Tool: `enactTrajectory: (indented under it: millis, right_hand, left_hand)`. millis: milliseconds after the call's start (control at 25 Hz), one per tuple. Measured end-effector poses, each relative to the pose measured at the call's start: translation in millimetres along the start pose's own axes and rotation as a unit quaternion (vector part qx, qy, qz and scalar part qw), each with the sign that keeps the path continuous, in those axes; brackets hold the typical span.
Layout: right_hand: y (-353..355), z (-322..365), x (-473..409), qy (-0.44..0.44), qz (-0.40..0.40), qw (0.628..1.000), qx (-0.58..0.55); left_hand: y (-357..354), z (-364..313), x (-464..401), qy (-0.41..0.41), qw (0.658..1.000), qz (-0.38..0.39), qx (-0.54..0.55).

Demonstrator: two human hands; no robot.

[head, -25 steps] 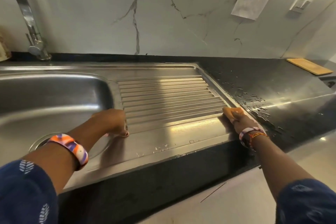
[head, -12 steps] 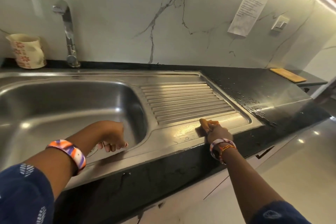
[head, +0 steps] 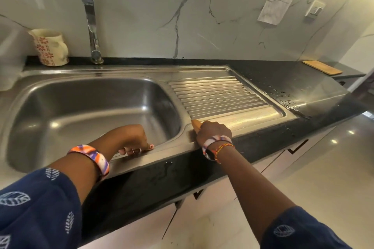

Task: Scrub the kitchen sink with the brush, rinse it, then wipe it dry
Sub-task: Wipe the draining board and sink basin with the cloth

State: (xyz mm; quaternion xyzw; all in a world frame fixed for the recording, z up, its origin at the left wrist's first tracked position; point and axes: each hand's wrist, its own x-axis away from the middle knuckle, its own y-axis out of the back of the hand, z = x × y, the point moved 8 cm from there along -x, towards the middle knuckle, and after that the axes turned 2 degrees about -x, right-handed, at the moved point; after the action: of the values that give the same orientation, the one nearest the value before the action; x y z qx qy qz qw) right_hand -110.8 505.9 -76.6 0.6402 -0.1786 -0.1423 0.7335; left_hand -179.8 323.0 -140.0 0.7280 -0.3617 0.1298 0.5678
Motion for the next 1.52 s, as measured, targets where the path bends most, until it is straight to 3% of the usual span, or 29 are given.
enactTrajectory:
  millis: [240, 440, 480, 560, 600, 720, 920, 1120, 1280, 1400, 1440, 1520]
  right_hand:
    - [-1, 66, 24, 0.079, 0.020, 0.997, -0.001]
    - [-19, 109, 23, 0.133, 0.152, 0.963, -0.178]
    - [-15, 106, 19, 0.140, 0.151, 0.956, -0.209]
    - [1, 77, 1, 0.074, 0.116, 0.941, -0.308]
    - [11, 55, -13, 0.044, 0.063, 0.950, -0.302]
    - [29, -1, -32, 0.002, -0.041, 0.996, -0.080]
    - [-13, 23, -2, 0.097, -0.014, 0.990, 0.100]
    - [-21, 71, 20, 0.151, -0.018, 0.978, 0.144]
    - [-18, 101, 46, 0.229, -0.011, 0.959, 0.165]
    - [-15, 105, 44, 0.232, 0.015, 0.970, 0.072]
    - [-12, 100, 37, 0.207, 0.040, 0.978, -0.006]
    - [-8, 88, 14, 0.173, 0.105, 0.959, -0.200]
  left_hand:
    - [8, 30, 21, 0.015, 1.000, 0.013, -0.021]
    - [9, 54, 32, 0.041, 0.999, 0.012, -0.002]
    - [9, 56, 32, 0.042, 0.999, 0.003, 0.005]
    - [8, 59, 33, 0.038, 0.999, -0.018, 0.020]
    - [8, 59, 33, 0.034, 0.999, -0.026, 0.026]
    - [9, 59, 33, 0.027, 0.999, -0.036, 0.027]
    - [12, 60, 33, 0.019, 0.998, -0.047, 0.031]
    - [13, 66, 29, 0.019, 0.997, -0.063, 0.036]
    - [11, 65, 28, 0.028, 0.999, -0.016, 0.035]
    - [11, 62, 28, 0.049, 0.998, 0.028, 0.008]
    - [11, 61, 28, 0.058, 0.997, 0.042, -0.008]
    - [12, 55, 23, 0.075, 0.993, 0.075, -0.041]
